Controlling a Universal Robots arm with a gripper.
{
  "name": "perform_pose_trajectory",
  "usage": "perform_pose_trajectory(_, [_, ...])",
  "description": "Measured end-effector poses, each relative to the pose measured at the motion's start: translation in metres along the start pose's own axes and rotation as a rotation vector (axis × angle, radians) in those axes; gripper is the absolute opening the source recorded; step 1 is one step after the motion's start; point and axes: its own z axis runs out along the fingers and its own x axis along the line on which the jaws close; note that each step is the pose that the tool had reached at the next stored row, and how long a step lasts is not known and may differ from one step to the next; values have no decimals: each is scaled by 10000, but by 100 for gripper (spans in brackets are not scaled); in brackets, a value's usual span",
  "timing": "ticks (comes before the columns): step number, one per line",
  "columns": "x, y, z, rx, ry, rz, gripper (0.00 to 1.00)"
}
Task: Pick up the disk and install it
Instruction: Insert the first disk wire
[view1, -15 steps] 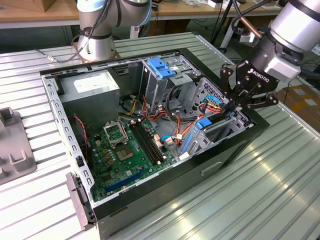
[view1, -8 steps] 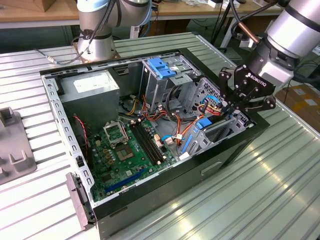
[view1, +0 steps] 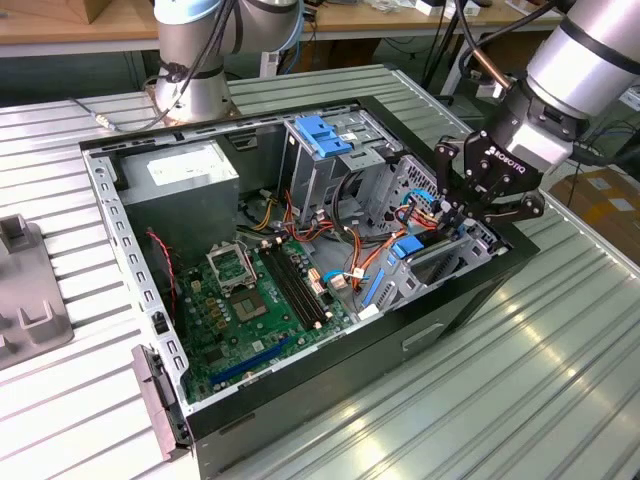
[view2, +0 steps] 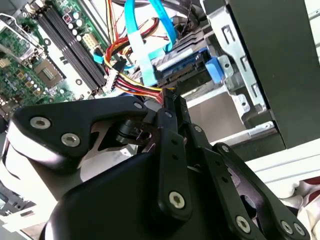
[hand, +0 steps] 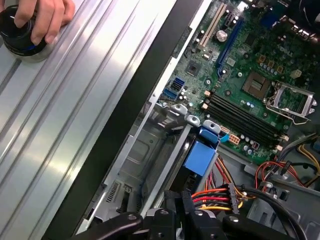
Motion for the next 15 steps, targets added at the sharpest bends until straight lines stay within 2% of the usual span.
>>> perform_pose_trajectory(1, [-13, -32, 12, -4, 6, 24, 16])
perform_pose_trajectory(5, [-29, -83, 39, -1, 7, 123, 16])
perform_pose_trajectory(11, [-20, -100, 71, 83, -42, 1024, 16])
perform_pose_trajectory(15, [-15, -106, 71, 85, 10, 1409, 16])
